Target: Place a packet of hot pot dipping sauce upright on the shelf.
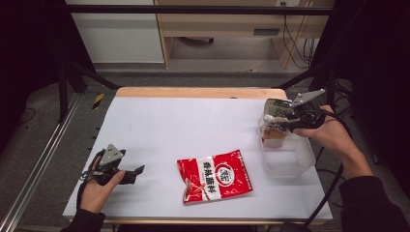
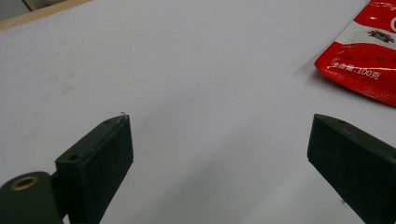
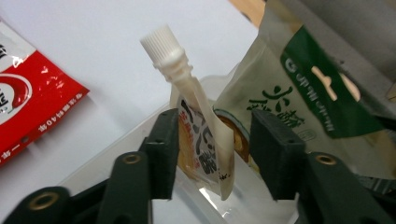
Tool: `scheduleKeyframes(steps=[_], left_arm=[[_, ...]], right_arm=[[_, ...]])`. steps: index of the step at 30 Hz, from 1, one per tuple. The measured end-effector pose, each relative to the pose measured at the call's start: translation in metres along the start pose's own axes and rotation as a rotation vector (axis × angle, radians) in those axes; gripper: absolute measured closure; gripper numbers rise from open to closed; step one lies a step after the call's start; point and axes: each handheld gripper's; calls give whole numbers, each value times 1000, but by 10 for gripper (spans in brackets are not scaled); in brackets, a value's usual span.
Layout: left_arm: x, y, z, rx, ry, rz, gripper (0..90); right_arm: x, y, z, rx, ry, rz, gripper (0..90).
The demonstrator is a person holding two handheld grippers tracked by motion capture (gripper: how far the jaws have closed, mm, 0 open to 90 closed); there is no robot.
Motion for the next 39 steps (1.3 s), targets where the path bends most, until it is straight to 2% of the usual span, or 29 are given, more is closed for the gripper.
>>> scheduleKeyframes(steps=[6, 14, 18, 21, 25, 33, 36, 39], left_arm=[[1, 0, 0, 0, -2, 2, 71], [1, 0, 0, 0, -2, 2, 71], [2, -1, -1, -3, -9, 5, 71], [5, -2, -1, -6, -19, 6, 71], [8, -3, -2, -8, -30, 7, 70], [10, -4, -3, -9, -36, 8, 68], [11, -4, -3, -8, -37, 11, 68], [11, -4, -3, -12, -45, 11, 68]], right_arm=[[-8, 11, -2, 39, -1, 34, 432], [-12, 14, -3, 43, -13, 41, 355], [-18, 20, -7, 66, -15, 66, 297], [-26, 28, -11, 69, -27, 102, 245], [-43, 41, -16, 109, -21, 129, 197], [-75, 51, -24, 187, -2, 135, 147], [-88, 52, -25, 230, -19, 144, 140], [-99, 51, -27, 243, -28, 133, 132]])
Point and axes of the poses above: each handheld gripper's, and its own axes: y roughly backward along the jaws, z roughly out of its underside, x roughly to its right, and after that the axes turned 3 degrees about -z, right-handed
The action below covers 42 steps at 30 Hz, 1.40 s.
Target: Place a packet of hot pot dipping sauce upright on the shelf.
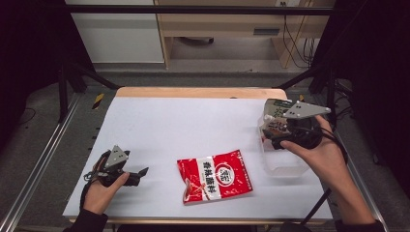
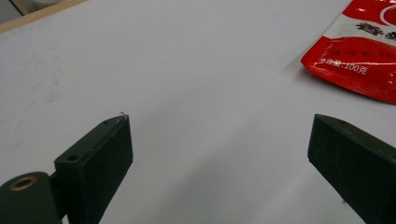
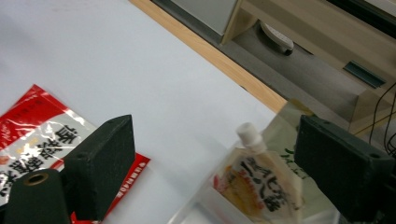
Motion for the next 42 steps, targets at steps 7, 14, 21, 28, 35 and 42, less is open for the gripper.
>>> scheduleKeyframes(steps=[7, 14, 21, 28, 35, 42], left_arm=[[2, 0, -1, 4, -6, 1, 66], [3, 0, -2, 8, -9, 0, 55], [6, 0, -3, 5, -8, 16, 56], [8, -1, -3, 1, -19, 16, 56], [14, -2, -6, 2, -45, 28, 55], [17, -3, -7, 4, -52, 39, 55]], right_arm=[[-34, -7, -1, 17, 12, -25, 150], [-65, -26, 9, 12, 27, -32, 149], [-90, -52, 21, -23, -33, -80, 174], [-106, -73, 32, -57, -36, -98, 144], [-111, -80, 53, -85, -83, -133, 93], [-116, -82, 71, -114, -90, -159, 87]])
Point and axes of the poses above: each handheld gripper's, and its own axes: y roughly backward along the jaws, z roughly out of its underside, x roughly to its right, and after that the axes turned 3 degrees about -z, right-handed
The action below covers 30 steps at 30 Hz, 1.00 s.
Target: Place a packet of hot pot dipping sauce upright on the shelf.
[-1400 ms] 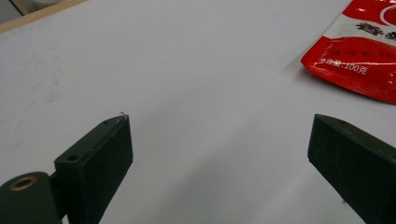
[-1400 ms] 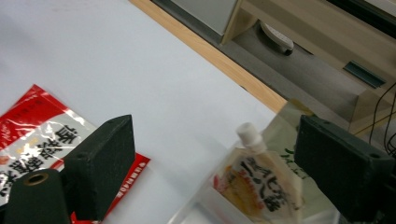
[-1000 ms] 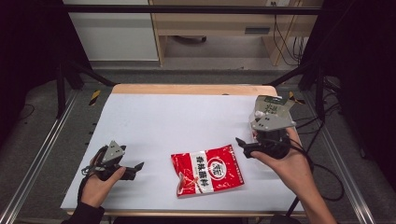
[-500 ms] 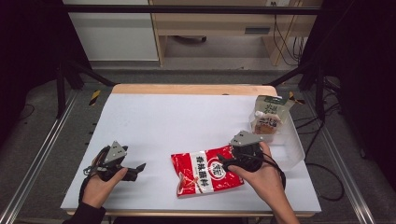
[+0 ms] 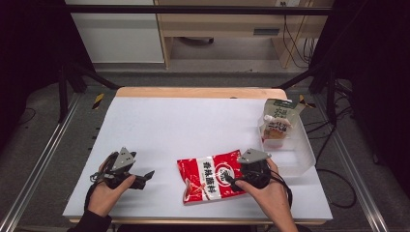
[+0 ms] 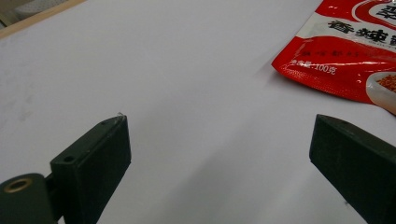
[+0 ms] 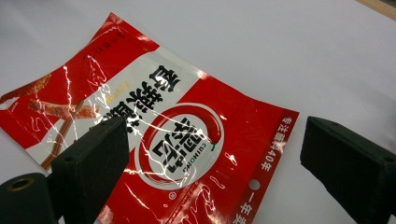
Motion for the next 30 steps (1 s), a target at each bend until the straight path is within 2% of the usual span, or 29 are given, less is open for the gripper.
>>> scheduleKeyframes(steps=[2, 5, 9, 12, 17, 20, 30], left_arm=[[0, 0, 0, 4, -1, 1, 56], [0, 0, -1, 4, -4, 5, 56], [0, -2, -1, 3, -3, 5, 56], [1, -2, -2, -1, -10, 7, 56], [2, -1, -2, 6, -6, 8, 57], [2, -2, -2, 2, -10, 11, 57], [3, -3, -2, 1, -9, 15, 57]], right_arm=[[-1, 1, 6, 27, -20, -7, 98], [-4, 3, 14, 27, -15, 5, 106], [-2, 5, 27, 21, -39, 7, 110], [-2, 5, 36, 0, -51, 17, 106], [-3, 3, 46, -16, -80, -11, 98], [-3, 0, 48, -42, -78, -36, 103], [0, -7, 55, -110, -106, -59, 98]])
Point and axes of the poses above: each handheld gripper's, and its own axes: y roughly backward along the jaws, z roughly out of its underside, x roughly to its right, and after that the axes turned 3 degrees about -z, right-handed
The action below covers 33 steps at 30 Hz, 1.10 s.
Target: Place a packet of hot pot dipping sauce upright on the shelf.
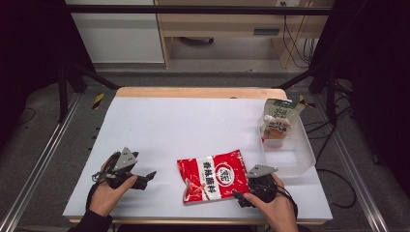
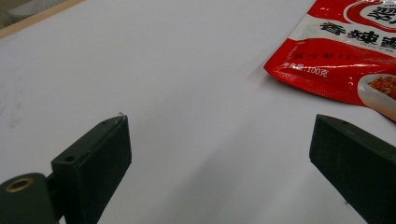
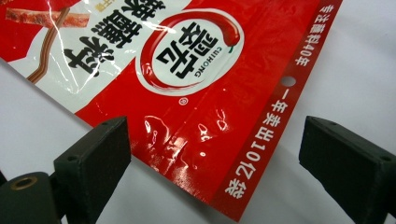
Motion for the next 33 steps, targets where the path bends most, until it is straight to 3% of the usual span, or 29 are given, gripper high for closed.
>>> scheduleKeyframes(steps=[11, 19, 24, 29, 33], left_arm=[[0, 0, 0, 1, 2, 2, 57], [0, 0, 0, 0, -1, 0, 57], [0, 0, 0, 4, -4, 1, 57], [0, 0, 0, 1, -4, -1, 57], [1, 0, 0, 3, -4, -2, 58]], right_arm=[[0, -4, 0, -22, -7, -59, 116], [-7, 2, -7, 53, 15, -93, 160], [-7, 8, -9, 99, 9, -76, 310], [-8, 12, -11, 130, 29, -61, 608], [-11, 14, -18, 141, 56, -72, 782]])
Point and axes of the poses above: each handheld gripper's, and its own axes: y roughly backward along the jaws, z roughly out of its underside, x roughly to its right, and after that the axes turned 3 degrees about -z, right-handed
